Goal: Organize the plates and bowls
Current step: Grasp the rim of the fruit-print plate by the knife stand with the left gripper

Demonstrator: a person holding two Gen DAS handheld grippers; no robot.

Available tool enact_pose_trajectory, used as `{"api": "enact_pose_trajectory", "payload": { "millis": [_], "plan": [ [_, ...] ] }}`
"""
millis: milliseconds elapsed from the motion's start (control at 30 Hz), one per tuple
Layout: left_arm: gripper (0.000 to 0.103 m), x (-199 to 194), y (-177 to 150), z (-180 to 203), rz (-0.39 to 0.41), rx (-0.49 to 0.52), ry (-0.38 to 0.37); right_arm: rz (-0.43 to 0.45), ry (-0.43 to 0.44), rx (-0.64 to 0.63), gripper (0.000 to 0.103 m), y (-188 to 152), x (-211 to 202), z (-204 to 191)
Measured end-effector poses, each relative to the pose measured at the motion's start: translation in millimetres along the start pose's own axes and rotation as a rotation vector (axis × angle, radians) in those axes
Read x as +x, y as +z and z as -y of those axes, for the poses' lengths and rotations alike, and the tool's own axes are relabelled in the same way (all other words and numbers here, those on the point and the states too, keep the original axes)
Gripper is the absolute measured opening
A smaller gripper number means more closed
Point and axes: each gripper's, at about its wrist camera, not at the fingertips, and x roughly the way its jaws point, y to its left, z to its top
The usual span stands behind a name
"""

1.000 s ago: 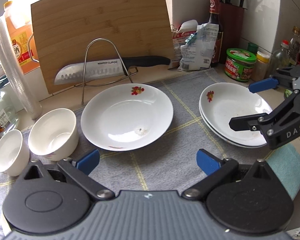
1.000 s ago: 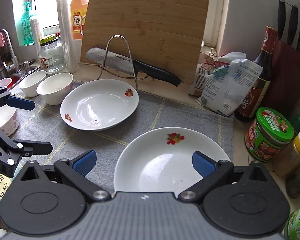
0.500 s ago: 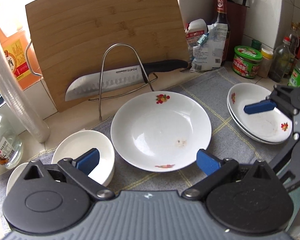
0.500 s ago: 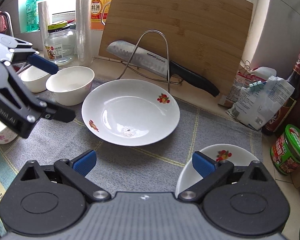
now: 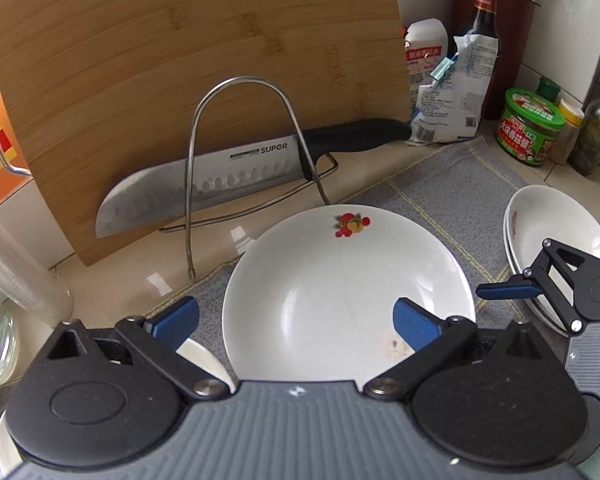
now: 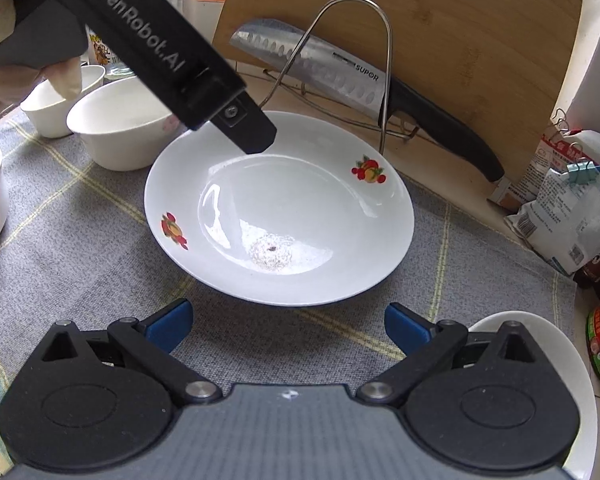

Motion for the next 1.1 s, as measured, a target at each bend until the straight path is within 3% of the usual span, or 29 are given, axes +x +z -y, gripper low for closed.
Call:
{"api": "enact_pose_trajectory", "payload": {
  "millis": [333, 1100],
  "plan": [
    [0.102, 31, 11, -11, -0.076, 0.002, -0.083, -0.023, 0.099, 0.049, 0.103, 6, 18, 13],
    [0.096, 65, 25, -9, -0.254, 0.009, -0.103, -0.014, 0.116, 0.030, 0.103, 14, 27, 23]
  ]
}}
